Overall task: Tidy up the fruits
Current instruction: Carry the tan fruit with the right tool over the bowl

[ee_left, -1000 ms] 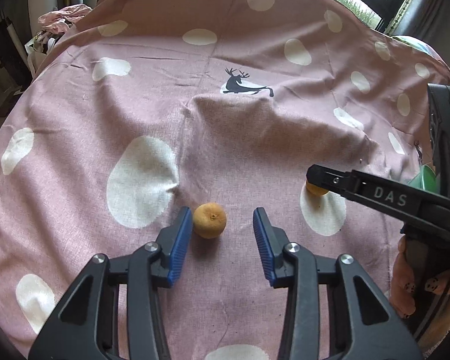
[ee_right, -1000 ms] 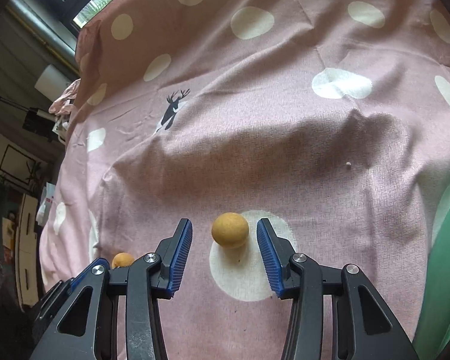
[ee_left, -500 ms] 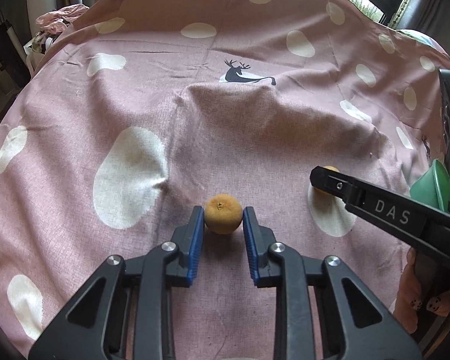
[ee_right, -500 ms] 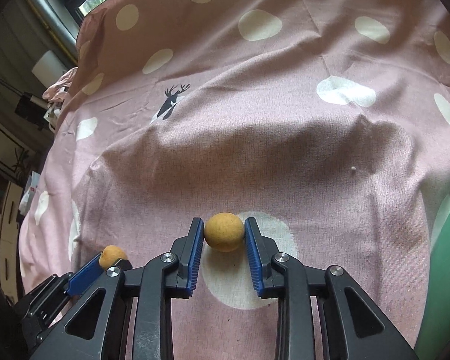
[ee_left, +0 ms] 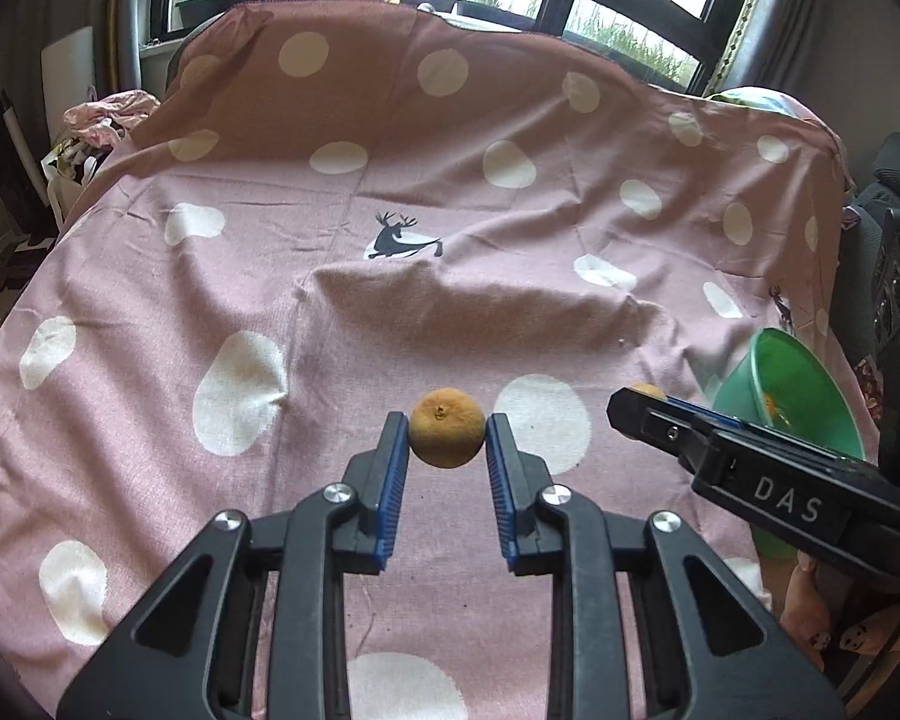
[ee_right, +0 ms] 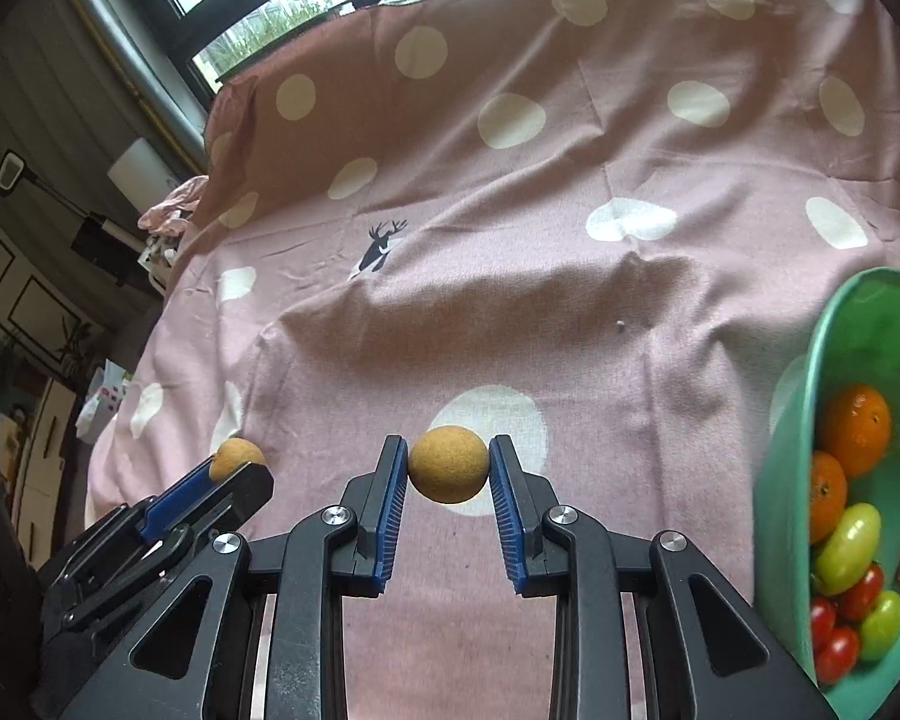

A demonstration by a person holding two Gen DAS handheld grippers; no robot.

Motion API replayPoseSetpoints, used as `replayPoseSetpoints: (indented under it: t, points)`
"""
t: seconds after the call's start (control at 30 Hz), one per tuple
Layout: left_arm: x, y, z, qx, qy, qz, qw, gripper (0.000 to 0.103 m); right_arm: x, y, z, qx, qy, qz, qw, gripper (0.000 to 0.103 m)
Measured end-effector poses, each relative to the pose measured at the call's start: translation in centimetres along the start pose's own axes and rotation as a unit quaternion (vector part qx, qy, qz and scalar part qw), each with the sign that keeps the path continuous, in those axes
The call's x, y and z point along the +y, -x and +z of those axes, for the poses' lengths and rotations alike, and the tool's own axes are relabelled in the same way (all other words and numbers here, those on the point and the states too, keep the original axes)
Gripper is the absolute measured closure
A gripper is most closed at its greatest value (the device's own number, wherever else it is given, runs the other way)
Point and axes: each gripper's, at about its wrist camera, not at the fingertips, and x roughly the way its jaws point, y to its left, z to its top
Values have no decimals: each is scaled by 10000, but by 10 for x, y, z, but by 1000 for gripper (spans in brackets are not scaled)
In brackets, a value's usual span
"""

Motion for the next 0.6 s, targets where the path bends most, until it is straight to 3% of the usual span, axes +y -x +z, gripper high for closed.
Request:
replayPoseSetpoints:
  t: [0.4, 0.6]
  points:
    - [-56, 54, -13, -542, -463, -535, 9960, 77, -28, 91, -26, -820, -464, 155, 9954, 73]
    - [-111, 58, -9, -639, -745, -872, 9913, 77, -50, 129, -28, -1461, -633, -142, 9871, 73]
